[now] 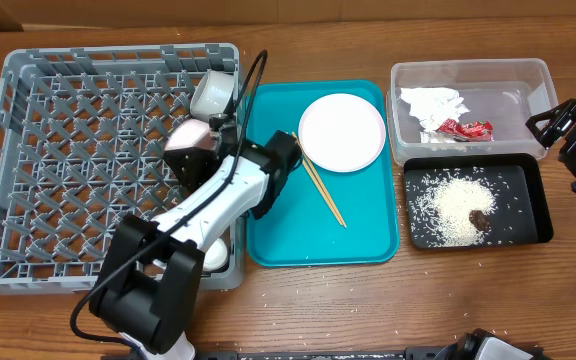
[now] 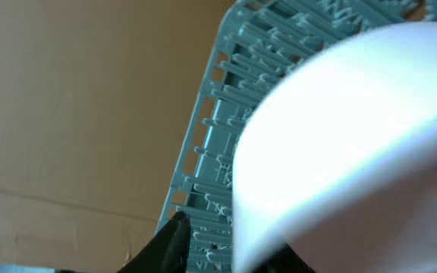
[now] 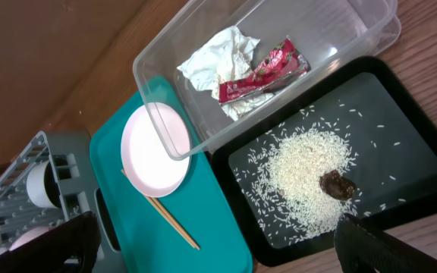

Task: Sort waste into correct bins and load items into the dishwasher
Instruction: 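Move the left gripper to the large pink plate and grip its rim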

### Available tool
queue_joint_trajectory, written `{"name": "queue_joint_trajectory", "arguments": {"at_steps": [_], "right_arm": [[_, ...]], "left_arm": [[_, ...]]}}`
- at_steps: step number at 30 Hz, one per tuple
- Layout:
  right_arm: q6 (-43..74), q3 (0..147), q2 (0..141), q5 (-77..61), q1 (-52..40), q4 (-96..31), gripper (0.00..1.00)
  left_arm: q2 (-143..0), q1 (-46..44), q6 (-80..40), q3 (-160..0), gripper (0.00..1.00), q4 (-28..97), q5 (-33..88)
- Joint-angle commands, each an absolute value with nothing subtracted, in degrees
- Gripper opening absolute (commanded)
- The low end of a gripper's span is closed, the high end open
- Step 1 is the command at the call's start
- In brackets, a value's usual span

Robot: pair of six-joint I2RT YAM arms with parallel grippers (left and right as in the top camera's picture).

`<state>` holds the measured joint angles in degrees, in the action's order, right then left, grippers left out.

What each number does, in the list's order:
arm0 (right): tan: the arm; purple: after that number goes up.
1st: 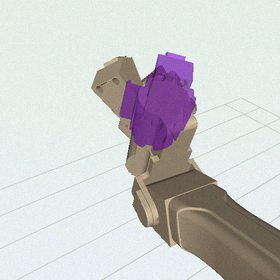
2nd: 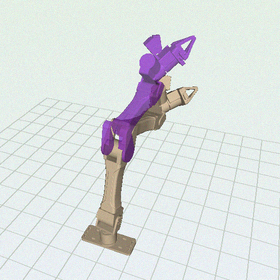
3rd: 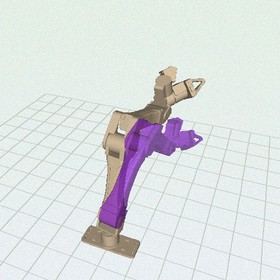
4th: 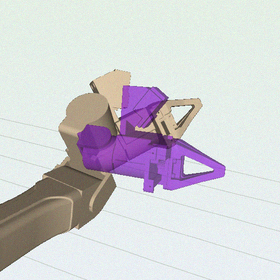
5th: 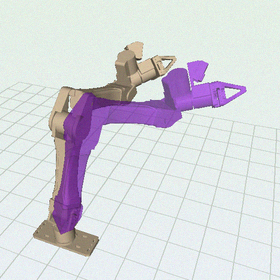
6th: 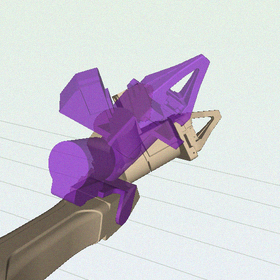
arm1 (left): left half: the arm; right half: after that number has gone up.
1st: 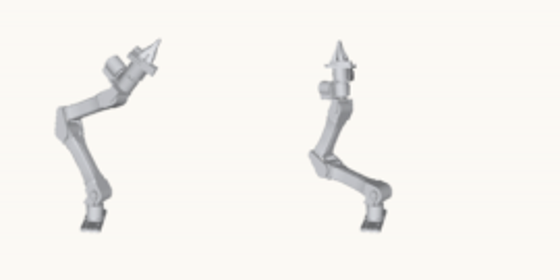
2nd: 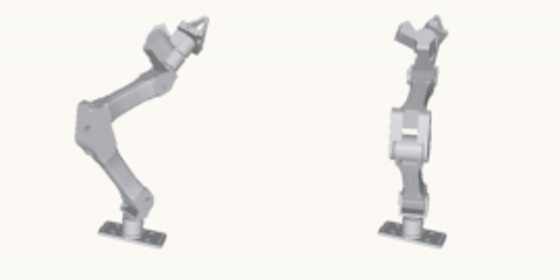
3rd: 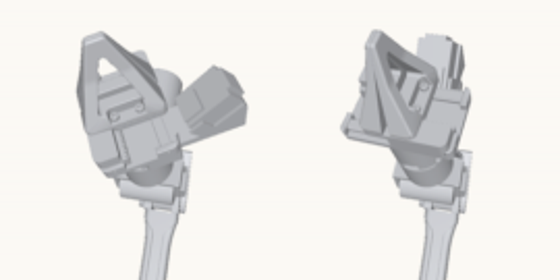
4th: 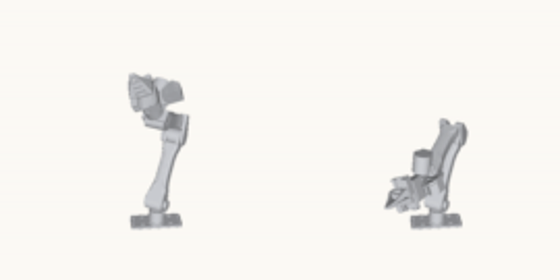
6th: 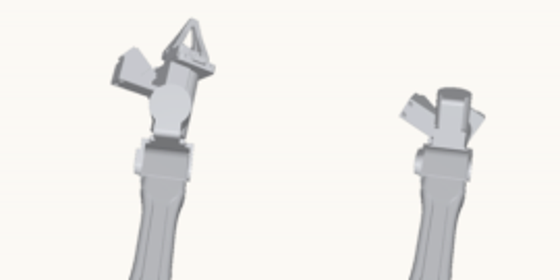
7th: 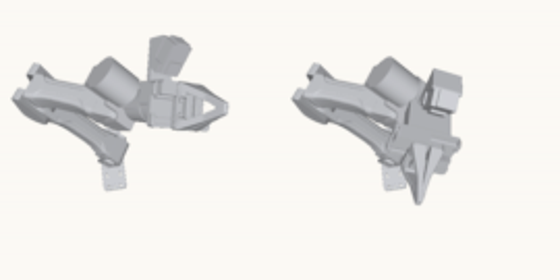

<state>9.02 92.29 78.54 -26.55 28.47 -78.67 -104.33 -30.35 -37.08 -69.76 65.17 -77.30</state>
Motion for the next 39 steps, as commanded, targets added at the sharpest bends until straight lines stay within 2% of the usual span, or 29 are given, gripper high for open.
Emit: {"name": "queue_joint_trajectory", "arguments": {"at_steps": [1,9,17,22,23,25,26,32,35,39], "right_arm": [[9.15,93.23,78.5,-26.13,28.62,-78.37,1.0],[9.15,93.23,78.5,-26.15,28.62,-78.37,1.0],[9.15,93.23,78.5,-26.15,28.62,-78.37,1.0],[9.15,93.23,78.5,-26.15,28.62,-78.37,1.0],[9.15,93.23,78.5,-26.13,28.62,-78.37,1.0],[9.15,93.23,78.5,-26.15,28.62,-78.37,1.0],[9.15,93.23,78.5,-26.15,28.62,-78.37,1.0],[9.15,93.23,78.5,-26.15,28.62,-78.37,1.0],[9.15,93.23,78.5,-26.15,28.62,-78.37,1.0],[9.15,93.23,78.5,-26.15,28.62,-78.37,1.0]], "left_arm": [[-105.19,-32.21,-37.45,-72.34,0.36,66.61,-72.2],[-105.19,-33.15,-37.32,-76.51,0.62,69.78,-59.68],[-105.19,-33.12,-36.64,-83.44,0.78,74.61,-48.03],[-105.19,-33.04,-26.24,-92.47,0.81,75.44,-36.84],[-105.19,-33.01,-24.95,-95.04,0.84,75.85,-33.95],[-105.19,-33.01,-23.24,-99.88,0.97,75.99,-27.94],[-105.19,-33.01,-21.87,-102.17,1.0,75.7,-24.84],[-105.21,-33.01,-13.23,-109.82,1.0,63.92,-4.38],[-106.13,-33.01,-17.06,-109.03,0.89,57.39,-5.28],[-110.37,-32.95,-23.88,-108.38,0.84,52.73,-7.16]]}}
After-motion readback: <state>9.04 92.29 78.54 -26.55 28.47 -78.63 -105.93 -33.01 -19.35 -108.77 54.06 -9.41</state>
